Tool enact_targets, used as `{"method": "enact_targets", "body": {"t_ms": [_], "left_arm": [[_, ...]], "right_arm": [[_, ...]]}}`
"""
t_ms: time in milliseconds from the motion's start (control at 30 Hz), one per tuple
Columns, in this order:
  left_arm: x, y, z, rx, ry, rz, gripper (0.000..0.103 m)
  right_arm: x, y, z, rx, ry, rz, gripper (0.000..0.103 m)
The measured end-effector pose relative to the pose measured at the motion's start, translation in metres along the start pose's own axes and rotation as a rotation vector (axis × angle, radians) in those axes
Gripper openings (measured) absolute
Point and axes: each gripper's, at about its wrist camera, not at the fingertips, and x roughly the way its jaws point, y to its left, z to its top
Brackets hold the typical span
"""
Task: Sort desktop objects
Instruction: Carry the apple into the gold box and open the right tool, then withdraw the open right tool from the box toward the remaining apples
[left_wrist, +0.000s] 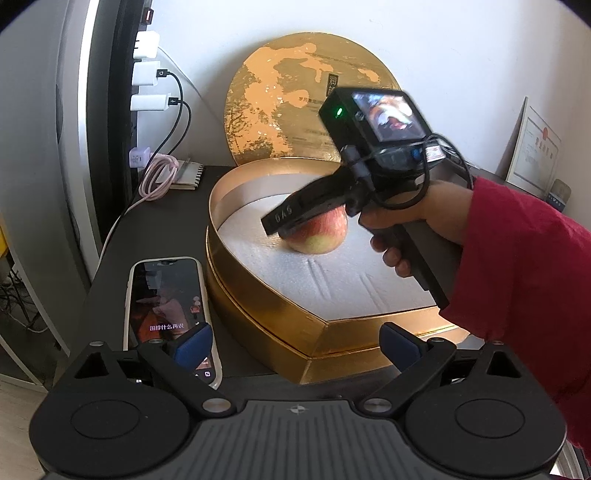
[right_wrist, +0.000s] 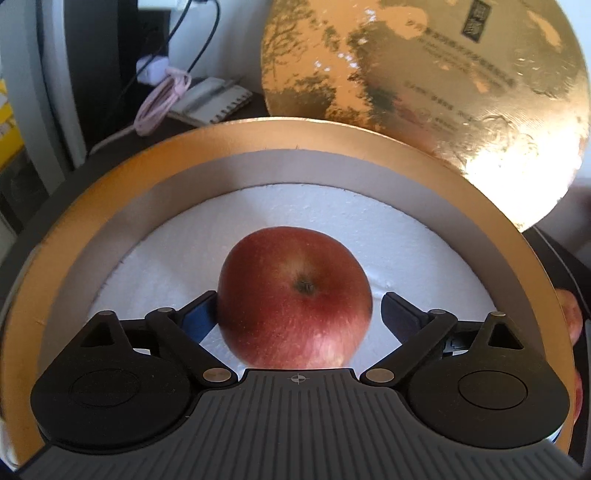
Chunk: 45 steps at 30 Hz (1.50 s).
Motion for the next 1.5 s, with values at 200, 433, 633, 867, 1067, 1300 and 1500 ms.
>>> {"method": "enact_targets", "body": {"t_ms": [200, 433, 633, 867, 1067, 1300, 1500], "left_arm": [[-0.007, -0.016, -0.005, 0.038, 0.001, 0.006, 0.098], [-0.01, -0.042, -0.012, 0.092, 0.016, -0.001, 0.098], [-0.013, -0.065, -0.016, 0.147, 0.022, 0.0, 0.098], [-0.013, -0.083, -0.017, 0.169, 0.029, 0.034, 0.098], [-0.011, -0.098, -0.015, 0.192, 0.027, 0.049, 0.1], [-0.004, -0.113, -0.014, 0.204, 0.036, 0.029, 0.102], [0.002, -0.127, -0.013, 0.244, 0.049, 0.02, 0.102]], "right_arm": [[-0.043, -0.009, -0.006, 0.053, -0.092, 0.035, 0.097], [-0.099, -0.028, -0.039, 0.115, -0.172, 0.115, 0.099], [-0.127, -0.05, -0.073, 0.179, -0.176, 0.156, 0.101], [-0.14, -0.072, -0.111, 0.254, -0.187, 0.177, 0.101], [-0.157, -0.091, -0.139, 0.298, -0.227, 0.17, 0.102], [-0.173, -0.121, -0.169, 0.356, -0.243, 0.118, 0.102], [-0.174, -0.146, -0.194, 0.432, -0.213, 0.083, 0.102]]}}
